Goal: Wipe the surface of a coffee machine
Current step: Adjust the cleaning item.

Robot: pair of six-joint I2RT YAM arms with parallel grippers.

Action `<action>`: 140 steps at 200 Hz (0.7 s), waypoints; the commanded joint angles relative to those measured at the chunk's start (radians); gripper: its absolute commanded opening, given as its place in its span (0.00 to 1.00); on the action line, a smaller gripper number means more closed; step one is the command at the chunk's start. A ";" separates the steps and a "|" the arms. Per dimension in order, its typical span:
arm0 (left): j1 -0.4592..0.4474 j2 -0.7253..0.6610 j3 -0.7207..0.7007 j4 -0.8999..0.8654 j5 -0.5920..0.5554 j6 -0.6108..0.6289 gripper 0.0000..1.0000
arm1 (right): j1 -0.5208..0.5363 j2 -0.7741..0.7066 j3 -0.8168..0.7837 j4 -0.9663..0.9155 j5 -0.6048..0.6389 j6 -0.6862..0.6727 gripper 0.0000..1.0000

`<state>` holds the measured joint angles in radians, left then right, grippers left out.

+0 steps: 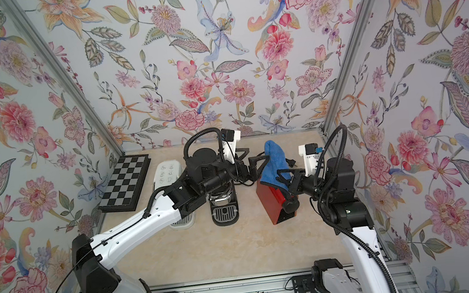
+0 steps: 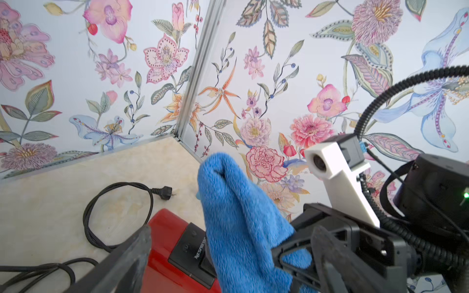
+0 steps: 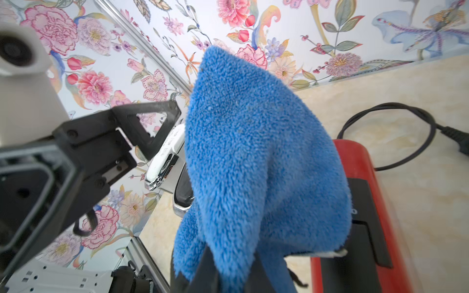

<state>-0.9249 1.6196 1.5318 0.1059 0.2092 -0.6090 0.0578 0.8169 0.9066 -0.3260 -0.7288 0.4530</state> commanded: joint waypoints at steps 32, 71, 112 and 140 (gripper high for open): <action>0.015 0.107 0.072 -0.007 0.122 -0.028 0.99 | 0.074 0.009 -0.019 0.066 0.023 0.005 0.00; 0.014 0.059 0.000 -0.026 0.012 -0.009 0.99 | 0.078 0.019 -0.005 0.066 0.031 -0.007 0.00; 0.015 0.052 -0.037 -0.033 0.008 -0.024 0.99 | 0.099 0.011 -0.006 0.069 0.046 -0.020 0.00; 0.028 0.082 -0.081 0.117 0.139 -0.118 0.96 | 0.135 0.019 -0.013 0.083 0.061 -0.018 0.00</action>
<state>-0.9077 1.7103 1.4826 0.1081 0.2642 -0.6540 0.1650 0.8379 0.8814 -0.2928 -0.6884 0.4557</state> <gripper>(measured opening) 0.986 0.132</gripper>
